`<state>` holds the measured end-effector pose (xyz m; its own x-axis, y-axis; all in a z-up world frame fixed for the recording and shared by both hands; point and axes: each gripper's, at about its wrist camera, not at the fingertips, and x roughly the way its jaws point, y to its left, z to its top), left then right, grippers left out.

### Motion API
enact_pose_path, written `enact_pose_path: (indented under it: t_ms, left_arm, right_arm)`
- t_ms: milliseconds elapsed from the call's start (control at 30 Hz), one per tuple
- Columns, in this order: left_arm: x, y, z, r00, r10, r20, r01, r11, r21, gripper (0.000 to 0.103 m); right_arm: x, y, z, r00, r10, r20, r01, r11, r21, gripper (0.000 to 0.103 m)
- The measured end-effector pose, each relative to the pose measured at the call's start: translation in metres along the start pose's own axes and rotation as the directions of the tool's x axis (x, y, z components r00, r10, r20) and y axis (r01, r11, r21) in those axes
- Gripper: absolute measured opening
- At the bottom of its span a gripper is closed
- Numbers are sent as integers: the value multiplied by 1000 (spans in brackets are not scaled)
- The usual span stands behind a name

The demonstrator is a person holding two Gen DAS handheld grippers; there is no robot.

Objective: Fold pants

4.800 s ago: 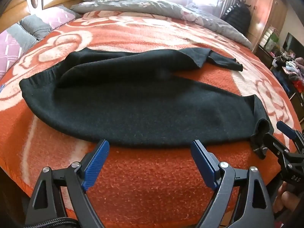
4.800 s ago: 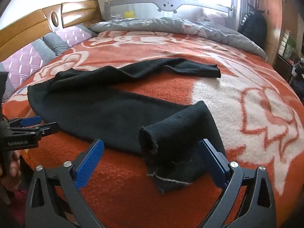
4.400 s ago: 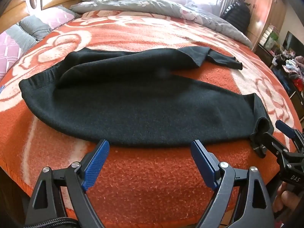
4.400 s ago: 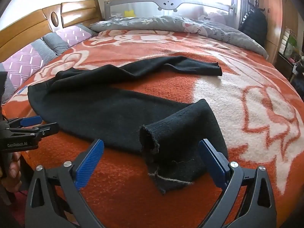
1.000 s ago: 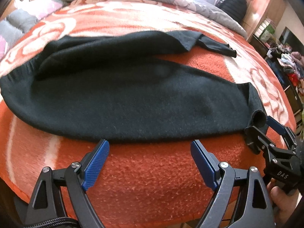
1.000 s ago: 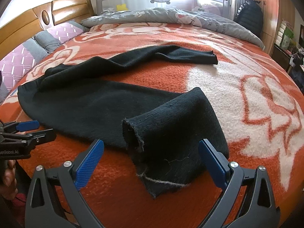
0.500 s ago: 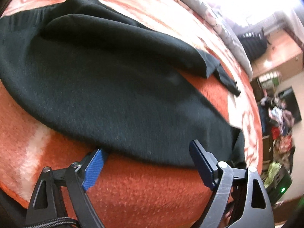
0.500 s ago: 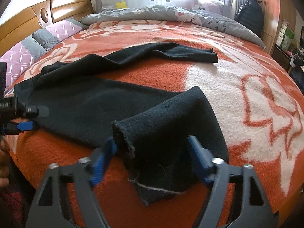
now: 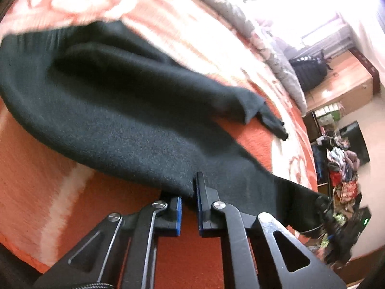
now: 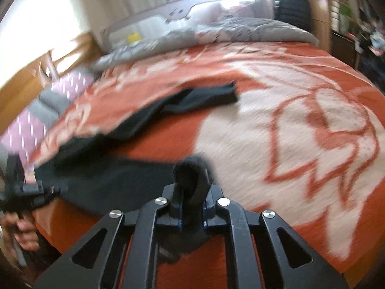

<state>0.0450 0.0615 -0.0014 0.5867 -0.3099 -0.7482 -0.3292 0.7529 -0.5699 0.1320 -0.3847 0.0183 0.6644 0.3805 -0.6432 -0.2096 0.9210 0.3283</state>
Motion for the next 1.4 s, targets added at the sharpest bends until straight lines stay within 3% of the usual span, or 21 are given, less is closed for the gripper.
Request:
enact_pose_path:
  t_ms: [200, 300, 433, 600, 667, 733, 767, 800, 867, 900, 933, 1000, 1133, 1400]
  left_arm:
    - [-21, -1, 9, 1000, 6, 19, -7, 999, 45, 7]
    - [-13, 4, 2, 1000, 28, -6, -27, 998, 59, 7]
    - [9, 7, -13, 996, 73, -53, -68, 994, 81, 7]
    - [22, 18, -22, 990, 109, -87, -101, 991, 86, 7]
    - [22, 16, -23, 989, 105, -104, -94, 990, 103, 12]
    - [17, 11, -26, 986, 107, -126, -89, 986, 144, 34]
    - [12, 6, -28, 986, 102, -132, -79, 982, 170, 39]
    - [6, 3, -30, 986, 101, -129, -75, 979, 188, 44]
    - [-7, -9, -35, 988, 89, -123, -56, 967, 249, 48]
    - [-12, -15, -36, 990, 75, -121, -40, 961, 273, 48]
    - [-17, -21, -37, 991, 66, -114, -29, 954, 297, 48]
    - [-23, -30, -34, 994, 62, -94, -28, 944, 330, 51]
    - [-17, -52, -16, 995, 78, -61, -47, 913, 406, 52]
    - [28, -98, 27, 983, 183, -6, -140, 774, 617, 56]
  right_arm:
    - [-14, -77, 41, 1000, -4, 26, 0, 986, 167, 11]
    - [-3, -106, 35, 998, -59, 2, 57, 974, 220, 0]
    - [9, -139, 21, 992, -123, -41, 130, 956, 262, 0]
    - [20, -133, 4, 993, -83, -85, 103, 959, 264, 1]
    - [23, -121, 3, 993, -71, -91, 92, 964, 248, 1]
    - [29, -106, 5, 992, -68, -107, 90, 971, 222, 3]
    - [33, -99, 7, 992, -64, -113, 86, 975, 205, 3]
    - [37, -91, 10, 991, -56, -118, 78, 979, 189, 6]
    - [43, -80, 15, 991, -50, -124, 70, 984, 163, 24]
    - [46, -74, 19, 992, -45, -118, 62, 987, 149, 51]
    - [46, -69, 20, 994, -40, -106, 55, 989, 140, 70]
    - [48, -58, 27, 997, -23, -75, 31, 993, 113, 72]
    - [64, -48, 40, 996, 21, -91, -11, 994, 108, 72]
    - [107, -42, 73, 991, 43, -127, -30, 995, 96, 72]
